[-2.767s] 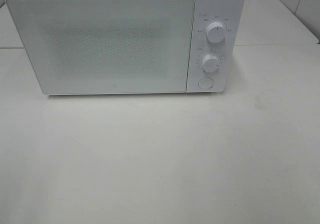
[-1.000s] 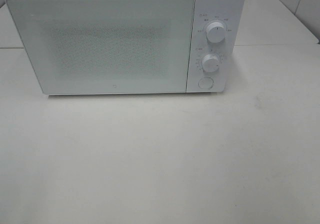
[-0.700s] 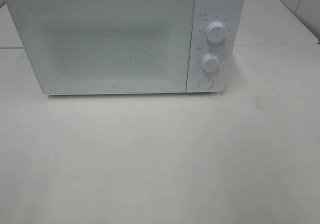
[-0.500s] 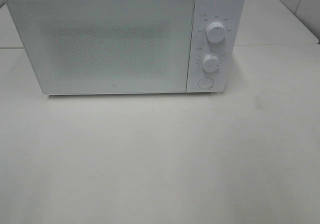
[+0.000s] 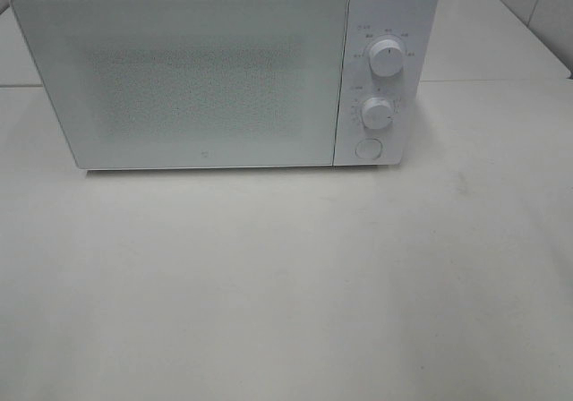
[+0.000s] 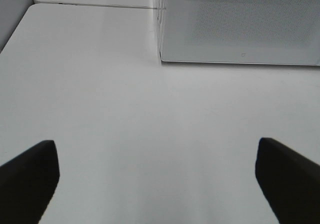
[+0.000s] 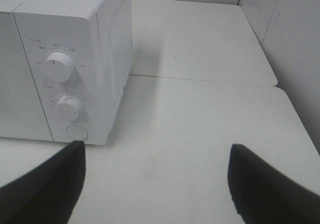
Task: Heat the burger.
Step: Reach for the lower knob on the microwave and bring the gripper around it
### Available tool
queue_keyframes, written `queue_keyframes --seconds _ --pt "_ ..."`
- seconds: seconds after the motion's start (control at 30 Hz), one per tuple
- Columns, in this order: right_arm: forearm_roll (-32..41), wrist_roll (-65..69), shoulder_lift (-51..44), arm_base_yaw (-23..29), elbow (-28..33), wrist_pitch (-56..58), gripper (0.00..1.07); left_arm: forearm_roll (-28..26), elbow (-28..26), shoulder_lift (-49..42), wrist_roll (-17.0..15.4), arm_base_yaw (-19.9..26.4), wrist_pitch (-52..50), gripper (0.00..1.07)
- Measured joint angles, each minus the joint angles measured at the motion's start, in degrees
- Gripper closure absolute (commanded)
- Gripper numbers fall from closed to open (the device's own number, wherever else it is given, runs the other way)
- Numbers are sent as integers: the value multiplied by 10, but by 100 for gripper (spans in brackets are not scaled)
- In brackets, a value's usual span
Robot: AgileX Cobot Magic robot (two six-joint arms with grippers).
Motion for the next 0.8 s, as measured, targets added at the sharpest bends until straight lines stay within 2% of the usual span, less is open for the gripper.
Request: queue_keyframes --seconds 0.3,0.53,0.8 --pt "3 3 93 0 0 -96 31 0 0 0 0 0 0 7" --pt "3 3 183 0 0 -243 31 0 0 0 0 0 0 7" --pt "3 3 281 0 1 -359 31 0 0 0 0 0 0 7"
